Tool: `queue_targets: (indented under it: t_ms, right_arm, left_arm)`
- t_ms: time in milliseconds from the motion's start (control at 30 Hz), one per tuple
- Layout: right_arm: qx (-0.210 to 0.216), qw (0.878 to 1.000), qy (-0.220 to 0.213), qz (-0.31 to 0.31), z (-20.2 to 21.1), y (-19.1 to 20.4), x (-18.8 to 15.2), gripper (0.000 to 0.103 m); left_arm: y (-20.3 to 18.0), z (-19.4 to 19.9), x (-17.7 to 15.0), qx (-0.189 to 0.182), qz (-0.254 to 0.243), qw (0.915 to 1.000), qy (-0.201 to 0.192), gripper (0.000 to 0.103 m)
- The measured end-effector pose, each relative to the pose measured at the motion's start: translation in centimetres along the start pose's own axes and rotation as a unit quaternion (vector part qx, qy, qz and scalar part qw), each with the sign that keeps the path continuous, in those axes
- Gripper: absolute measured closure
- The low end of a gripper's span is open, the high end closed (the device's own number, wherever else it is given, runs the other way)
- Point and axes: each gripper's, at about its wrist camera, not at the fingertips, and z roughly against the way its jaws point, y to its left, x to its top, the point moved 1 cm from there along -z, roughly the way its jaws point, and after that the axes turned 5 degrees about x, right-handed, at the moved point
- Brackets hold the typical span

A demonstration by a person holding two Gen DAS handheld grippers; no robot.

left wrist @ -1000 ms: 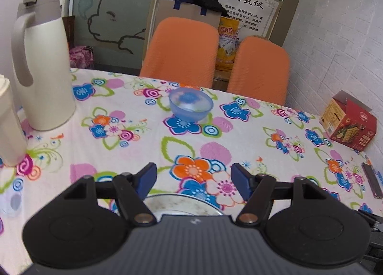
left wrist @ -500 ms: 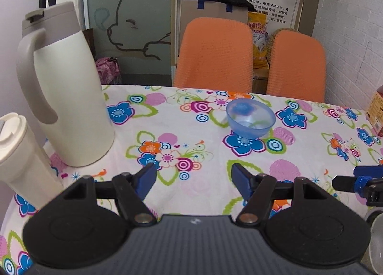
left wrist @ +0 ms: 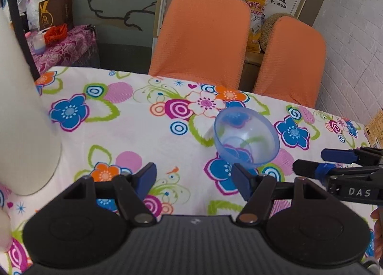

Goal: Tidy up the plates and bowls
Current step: 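Move the left gripper to the translucent blue bowl and grasp its rim, then carry the blue bowl into the white bowl and open the left gripper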

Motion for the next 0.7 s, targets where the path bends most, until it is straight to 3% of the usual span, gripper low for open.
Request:
queue_targets:
  t_ms: [233,467,567,700]
  right_arm:
    - [0.001,1.000,0.027,-0.008,-4.6,-0.9,1.8,0.046]
    - [0.008,0.999,0.033,-0.003,-7.4,-1.2,2.4,0.046]
    - [0.011,0.999,0.044,0.011,-8.3,-0.9,2.1,0.045]
    - [-0.001,0.998,0.026,0.059,-8.5,0.2,1.6,0.044]
  left_arm:
    - [-1.0,-5.4,2.7,0.000,0.037,0.9990,0.024,0.033]
    - [-1.0,-9.1,3.1,0.008,0.057,0.9970,0.050,0.033]
    - [-1.4,-9.4,3.0,0.013,0.043,0.9983,0.039,0.033]
    - [-1.7,-9.6,2.9,0.014,0.035,0.9988,0.031,0.033]
